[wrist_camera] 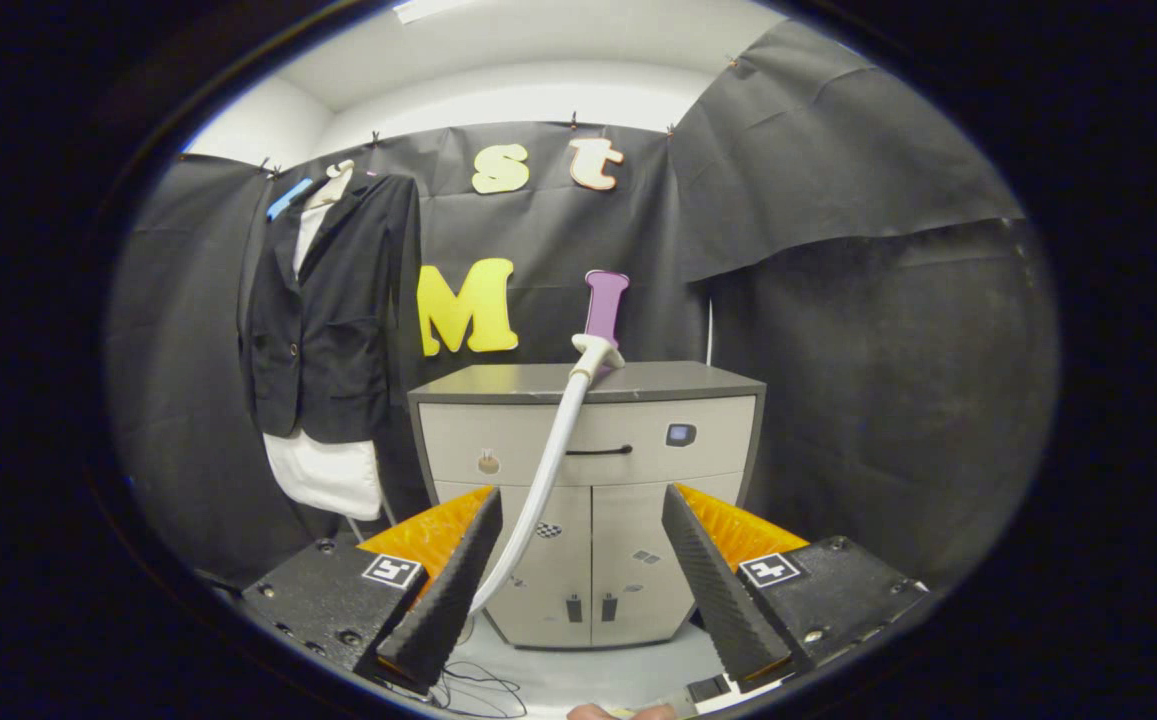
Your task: Iron the clothes twice with a garment steamer, once on the left side and once on the right side.
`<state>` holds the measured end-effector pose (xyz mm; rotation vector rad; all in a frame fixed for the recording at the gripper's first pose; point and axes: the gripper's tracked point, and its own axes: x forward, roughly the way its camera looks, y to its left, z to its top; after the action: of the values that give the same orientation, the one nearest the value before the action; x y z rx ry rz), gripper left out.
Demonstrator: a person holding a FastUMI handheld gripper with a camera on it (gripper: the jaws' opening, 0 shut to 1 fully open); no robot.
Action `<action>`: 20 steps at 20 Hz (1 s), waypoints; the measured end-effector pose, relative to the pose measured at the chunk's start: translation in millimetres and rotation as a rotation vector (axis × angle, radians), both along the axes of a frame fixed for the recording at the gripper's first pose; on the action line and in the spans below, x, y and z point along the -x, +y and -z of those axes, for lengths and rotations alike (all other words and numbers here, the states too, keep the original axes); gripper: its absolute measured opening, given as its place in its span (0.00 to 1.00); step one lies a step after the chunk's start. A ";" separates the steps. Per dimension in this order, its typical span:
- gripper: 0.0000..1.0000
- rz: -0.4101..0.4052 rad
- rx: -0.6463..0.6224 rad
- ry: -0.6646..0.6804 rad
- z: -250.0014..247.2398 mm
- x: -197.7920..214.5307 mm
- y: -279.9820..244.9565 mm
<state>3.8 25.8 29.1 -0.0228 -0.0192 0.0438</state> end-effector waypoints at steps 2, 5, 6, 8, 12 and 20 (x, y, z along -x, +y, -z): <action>1.00 0.004 0.001 -0.004 -2.5 -0.2 3.7; 1.00 0.009 0.010 -0.001 -5.7 -3.2 11.4; 1.00 0.012 0.013 -0.001 -7.9 -3.6 14.2; 1.00 0.016 0.016 -0.004 -11.6 -5.5 22.5; 1.00 0.028 0.008 -0.015 -22.2 -8.3 41.0; 1.00 0.121 -0.025 -0.042 -41.0 -6.5 66.6</action>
<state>10.3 92.3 70.1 0.0000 -0.0602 -0.0777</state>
